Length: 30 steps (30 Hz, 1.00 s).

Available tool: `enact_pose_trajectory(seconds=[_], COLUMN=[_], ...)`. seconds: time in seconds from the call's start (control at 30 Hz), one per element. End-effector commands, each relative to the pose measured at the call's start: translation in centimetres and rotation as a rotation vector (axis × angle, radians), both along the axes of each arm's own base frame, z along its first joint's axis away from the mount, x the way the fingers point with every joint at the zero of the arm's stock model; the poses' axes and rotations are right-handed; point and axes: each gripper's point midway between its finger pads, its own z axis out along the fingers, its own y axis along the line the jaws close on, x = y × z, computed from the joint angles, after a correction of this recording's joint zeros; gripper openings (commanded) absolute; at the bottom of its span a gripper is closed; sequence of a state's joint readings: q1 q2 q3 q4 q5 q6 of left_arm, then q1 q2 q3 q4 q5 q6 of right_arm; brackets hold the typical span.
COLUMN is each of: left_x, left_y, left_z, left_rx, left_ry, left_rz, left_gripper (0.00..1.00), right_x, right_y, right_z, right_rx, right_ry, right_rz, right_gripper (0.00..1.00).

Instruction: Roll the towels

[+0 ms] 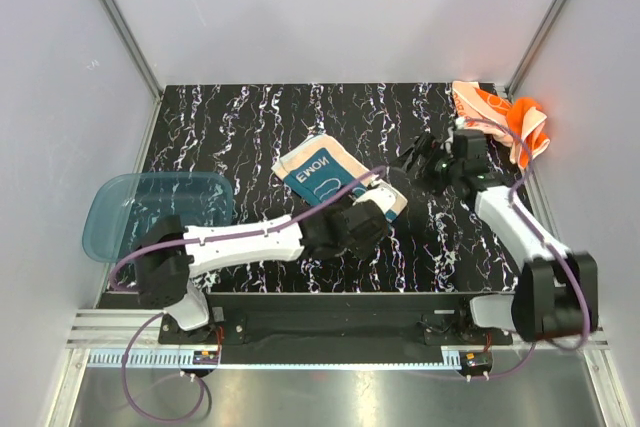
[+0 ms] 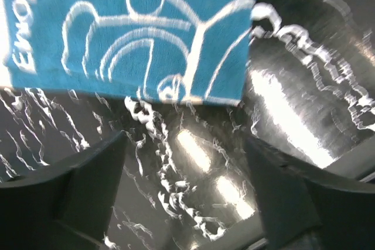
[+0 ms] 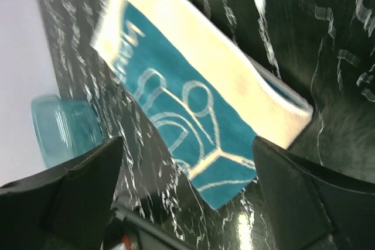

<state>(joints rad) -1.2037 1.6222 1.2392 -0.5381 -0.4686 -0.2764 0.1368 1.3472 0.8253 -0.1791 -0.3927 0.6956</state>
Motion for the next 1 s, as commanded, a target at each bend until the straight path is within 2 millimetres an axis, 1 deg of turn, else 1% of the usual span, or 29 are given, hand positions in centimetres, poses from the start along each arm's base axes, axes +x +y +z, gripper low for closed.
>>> enact_pose_trajectory(seconds=[0.0, 0.03, 0.07, 0.1, 0.13, 0.17, 0.2, 0.23, 0.27, 0.3, 0.33, 0.37, 0.43, 0.47, 0.5, 0.53, 0.57, 0.6, 0.73, 0.87, 0.97], left_x=[2.4, 2.8, 3.4, 4.2, 4.6, 4.1, 3.0, 2.6, 2.2, 1.7, 1.5, 1.5, 0.6, 0.0, -0.9, -1.3, -1.7, -2.3, -3.4, -3.4, -3.2], left_y=[-1.2, -1.2, -1.4, -0.6, -1.5, -1.5, -3.3, -4.2, -4.6, -5.0, -5.2, -4.9, -5.2, -5.1, -5.5, -5.4, -5.4, -5.5, -5.8, -6.1, -6.5], left_z=[6.4, 6.5, 7.1, 6.3, 7.1, 6.0, 5.3, 5.4, 5.4, 5.4, 5.2, 4.5, 3.3, 2.4, 1.7, 1.2, 0.6, -0.3, -2.1, -3.3, -4.8], left_rx=[-0.148, -0.155, -0.204, -0.178, -0.208, -0.156, -0.176, -0.183, -0.193, -0.194, -0.187, -0.164, -0.147, -0.128, -0.119, -0.099, -0.084, -0.063, -0.054, -0.047, -0.022], left_ry=[-0.237, -0.263, -0.294, -0.308, -0.284, -0.232, -0.156, -0.158, -0.154, -0.15, -0.148, -0.14, -0.106, -0.089, -0.067, -0.065, -0.056, -0.039, 0.014, 0.02, 0.033], left_rz=[0.063, 0.065, 0.109, 0.178, 0.183, 0.133, 0.023, -0.045, -0.072, -0.099, -0.109, -0.117, -0.16, -0.19, -0.231, -0.249, -0.262, -0.282, -0.32, -0.329, -0.336], left_gripper=[0.99, 0.99, 0.99, 0.99, 0.99, 0.99, 0.99, 0.99, 0.99, 0.99, 0.95, 0.93, 0.88, 0.83, 0.79, 0.77, 0.72, 0.7, 0.66, 0.65, 0.63], right_x=[-1.5, -1.6, -2.0, -2.3, -2.7, -3.0, -3.5, -4.0, -4.3, -4.7, -5.1, -5.5, -6.1, -6.4, -6.7, -7.0, -7.2, -7.3, -7.7, -8.1, -8.3], right_y=[-3.3, -4.0, -4.4, -4.7, -5.1, -5.2, -5.2, -5.3, -5.4, -5.5, -5.7, -5.8, -6.1, -6.1, -6.2, -6.4, -6.4, -6.5, -6.5, -6.4, -6.3], right_z=[4.0, 4.3, 5.1, 5.1, 4.7, 5.0, 4.4, 4.2, 4.3, 4.0, 3.8, 4.1, 3.8, 4.1, 3.9, 3.8, 3.7, 3.6, 3.2, 2.9, 2.6], right_rx=[-0.185, -0.22, -0.23, -0.239, -0.252, -0.249, -0.251, -0.253, -0.253, -0.256, -0.263, -0.262, -0.269, -0.267, -0.27, -0.273, -0.275, -0.276, -0.271, -0.268, -0.263], right_ry=[-0.048, -0.059, -0.081, -0.08, -0.068, -0.079, -0.063, -0.053, -0.058, -0.048, -0.035, -0.044, -0.031, -0.039, -0.033, -0.028, -0.025, -0.021, 0.003, 0.015, 0.023], right_rz=[-0.073, -0.095, -0.108, -0.118, -0.131, -0.137, -0.136, -0.135, -0.139, -0.139, -0.146, -0.151, -0.161, -0.164, -0.167, -0.173, -0.175, -0.178, -0.178, -0.174, -0.174], right_gripper=[1.0, 1.0, 1.0, 1.0, 1.0, 1.0, 1.0, 1.0, 1.0, 0.99, 1.0, 1.0, 1.0, 1.0, 1.0, 1.0, 1.0, 1.0, 1.0, 1.0, 1.0])
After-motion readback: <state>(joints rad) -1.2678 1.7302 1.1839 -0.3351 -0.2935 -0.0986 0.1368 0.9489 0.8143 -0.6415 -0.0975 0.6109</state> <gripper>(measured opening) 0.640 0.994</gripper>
